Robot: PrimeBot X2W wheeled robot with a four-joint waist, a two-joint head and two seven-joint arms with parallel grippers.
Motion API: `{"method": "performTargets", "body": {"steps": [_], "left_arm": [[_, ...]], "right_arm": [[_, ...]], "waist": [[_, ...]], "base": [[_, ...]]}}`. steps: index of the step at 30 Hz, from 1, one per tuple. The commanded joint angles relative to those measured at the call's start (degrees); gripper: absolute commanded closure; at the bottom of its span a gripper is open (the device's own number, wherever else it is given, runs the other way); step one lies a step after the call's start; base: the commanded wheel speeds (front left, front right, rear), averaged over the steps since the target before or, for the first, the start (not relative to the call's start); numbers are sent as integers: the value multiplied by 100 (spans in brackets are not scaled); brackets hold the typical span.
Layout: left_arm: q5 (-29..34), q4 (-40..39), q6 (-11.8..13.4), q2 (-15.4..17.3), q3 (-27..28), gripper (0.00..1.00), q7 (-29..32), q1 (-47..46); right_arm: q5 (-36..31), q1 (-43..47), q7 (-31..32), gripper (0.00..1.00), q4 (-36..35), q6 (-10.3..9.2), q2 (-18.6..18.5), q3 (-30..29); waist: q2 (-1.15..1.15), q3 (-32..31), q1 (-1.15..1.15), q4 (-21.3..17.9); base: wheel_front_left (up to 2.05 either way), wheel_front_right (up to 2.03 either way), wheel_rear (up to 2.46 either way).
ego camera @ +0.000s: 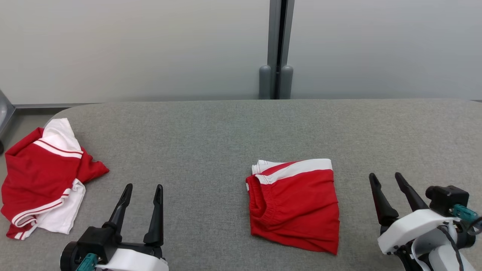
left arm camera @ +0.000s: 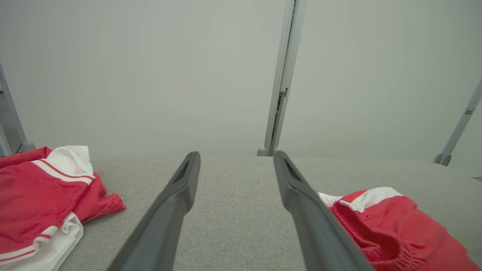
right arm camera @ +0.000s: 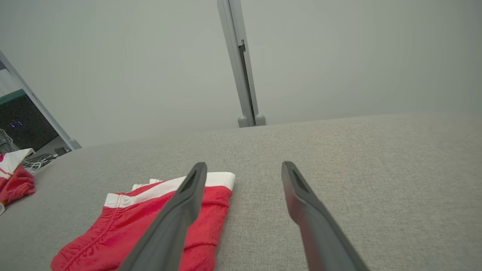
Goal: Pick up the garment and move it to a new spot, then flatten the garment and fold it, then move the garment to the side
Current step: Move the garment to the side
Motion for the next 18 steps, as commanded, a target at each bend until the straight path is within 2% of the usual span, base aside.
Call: {"method": "performTargets", "body": {"steps": [1,13,18], "left_arm": [[20,14,-16,22,-1,0,0,-37],[-39,177,-70,16,-95,0,1,-246],[-69,221,-60,13,-110,0,1,-298]], "right_arm": [[41,-74,78,0,50,3,-8,29],[275,-1193,2020,0,1447,3,204,-74],[312,-1359,2786,0,1925,2,283,-118]], "waist": [[0,14,0,55],[0,321,0,596],[0,402,0,751]], "base": [[0,0,0],[0,0,0],[0,0,0]]}}
